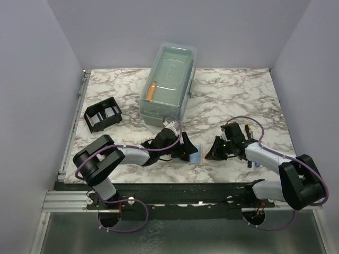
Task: Put the credit cards into the card holder
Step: Insert the credit card into the card holder.
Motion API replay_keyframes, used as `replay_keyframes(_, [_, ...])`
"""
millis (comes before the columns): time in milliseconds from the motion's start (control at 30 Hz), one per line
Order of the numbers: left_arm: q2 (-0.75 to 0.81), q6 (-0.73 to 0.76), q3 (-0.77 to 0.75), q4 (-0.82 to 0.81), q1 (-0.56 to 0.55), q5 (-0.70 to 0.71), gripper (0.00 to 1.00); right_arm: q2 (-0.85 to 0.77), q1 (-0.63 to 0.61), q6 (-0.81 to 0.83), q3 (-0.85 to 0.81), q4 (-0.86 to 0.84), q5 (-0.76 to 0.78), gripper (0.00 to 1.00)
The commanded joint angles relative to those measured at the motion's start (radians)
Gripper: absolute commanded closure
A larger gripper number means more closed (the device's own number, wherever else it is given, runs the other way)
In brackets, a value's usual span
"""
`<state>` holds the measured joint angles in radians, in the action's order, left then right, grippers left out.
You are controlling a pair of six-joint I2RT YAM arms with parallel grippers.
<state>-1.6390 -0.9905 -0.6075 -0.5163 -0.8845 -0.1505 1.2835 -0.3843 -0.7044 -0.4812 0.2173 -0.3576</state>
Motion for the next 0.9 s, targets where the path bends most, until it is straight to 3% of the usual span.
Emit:
replay_keyframes(0, [0.025, 0.007, 0.014, 0.066, 0.011, -0.028, 0.21, 0.0, -0.001, 0.022, -0.004, -0.016, -0.022, 0.97])
replay_keyframes(267, [0.06, -0.024, 0.015, 0.099, 0.028, -0.044, 0.27, 0.007, -0.002, 0.026, -0.002, -0.021, -0.027, 0.97])
replay_keyframes(500, [0.062, -0.029, 0.036, 0.1, 0.052, -0.055, 0.44, 0.007, -0.001, 0.032, -0.004, -0.02, -0.03, 0.97])
replay_keyframes(733, [0.099, -0.029, 0.072, 0.101, 0.069, -0.049, 0.48, 0.015, -0.002, 0.033, -0.008, -0.023, -0.031, 0.98])
replay_keyframes(867, [0.102, -0.028, 0.078, 0.101, 0.079, -0.059, 0.57, 0.022, -0.002, 0.034, -0.008, -0.027, -0.033, 0.98])
